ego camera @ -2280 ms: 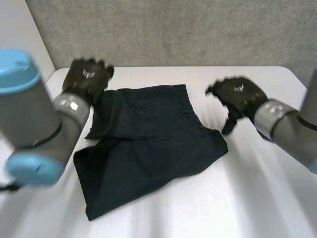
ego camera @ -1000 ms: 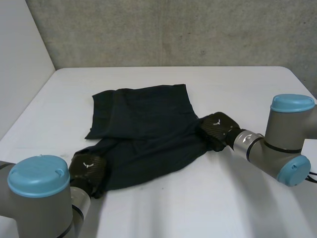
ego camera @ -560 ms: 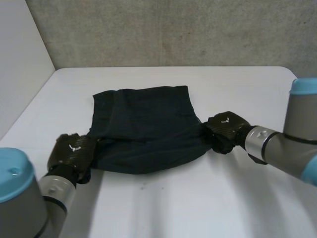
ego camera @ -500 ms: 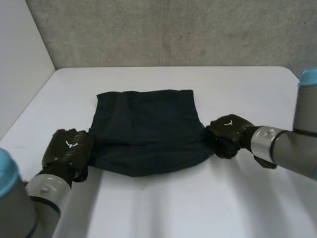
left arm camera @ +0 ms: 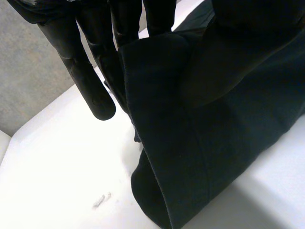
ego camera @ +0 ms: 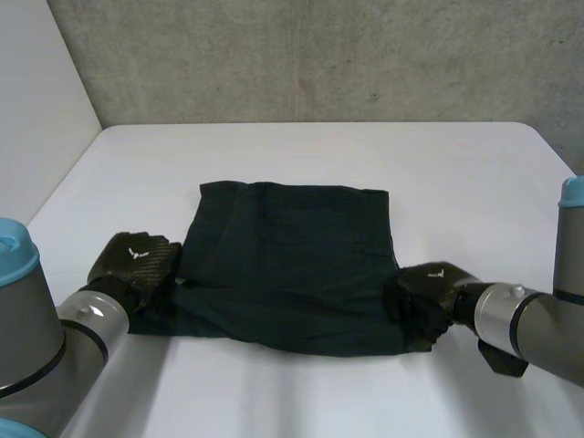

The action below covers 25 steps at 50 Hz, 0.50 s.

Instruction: Fold the shorts.

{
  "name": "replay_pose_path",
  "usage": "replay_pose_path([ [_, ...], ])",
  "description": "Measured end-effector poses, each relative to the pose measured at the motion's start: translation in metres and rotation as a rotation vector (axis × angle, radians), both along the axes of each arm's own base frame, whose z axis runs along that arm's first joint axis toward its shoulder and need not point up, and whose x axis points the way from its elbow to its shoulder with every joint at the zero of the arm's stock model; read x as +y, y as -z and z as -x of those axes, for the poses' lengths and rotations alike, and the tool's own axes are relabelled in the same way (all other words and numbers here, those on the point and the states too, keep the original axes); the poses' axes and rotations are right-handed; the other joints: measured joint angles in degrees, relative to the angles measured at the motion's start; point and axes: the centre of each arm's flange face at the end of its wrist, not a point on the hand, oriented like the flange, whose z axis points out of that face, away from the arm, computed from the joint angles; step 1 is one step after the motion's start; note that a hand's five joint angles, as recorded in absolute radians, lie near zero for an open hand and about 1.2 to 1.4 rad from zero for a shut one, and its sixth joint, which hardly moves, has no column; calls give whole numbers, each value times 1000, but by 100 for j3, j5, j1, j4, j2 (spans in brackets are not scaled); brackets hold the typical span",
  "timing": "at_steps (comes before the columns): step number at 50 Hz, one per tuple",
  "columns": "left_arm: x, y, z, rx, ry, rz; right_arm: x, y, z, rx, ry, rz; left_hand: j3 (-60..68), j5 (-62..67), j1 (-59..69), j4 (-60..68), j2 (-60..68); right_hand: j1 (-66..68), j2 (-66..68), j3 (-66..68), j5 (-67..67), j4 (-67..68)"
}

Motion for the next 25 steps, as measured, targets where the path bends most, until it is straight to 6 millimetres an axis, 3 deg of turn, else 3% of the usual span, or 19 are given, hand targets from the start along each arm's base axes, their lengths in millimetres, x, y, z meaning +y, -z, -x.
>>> replay_pose_path([
  [10,-3,2,2,-1,2,-4,9,8,3,16,-2,-40,0,0,0,0,0,-953,-1015,-1093,-1161,-1109],
  [25,-6,6,3,-5,3,-13,13,10,-4,-16,-24,104,0,0,0,0,5,-999,-1070,-1087,-1167,-1104],
])
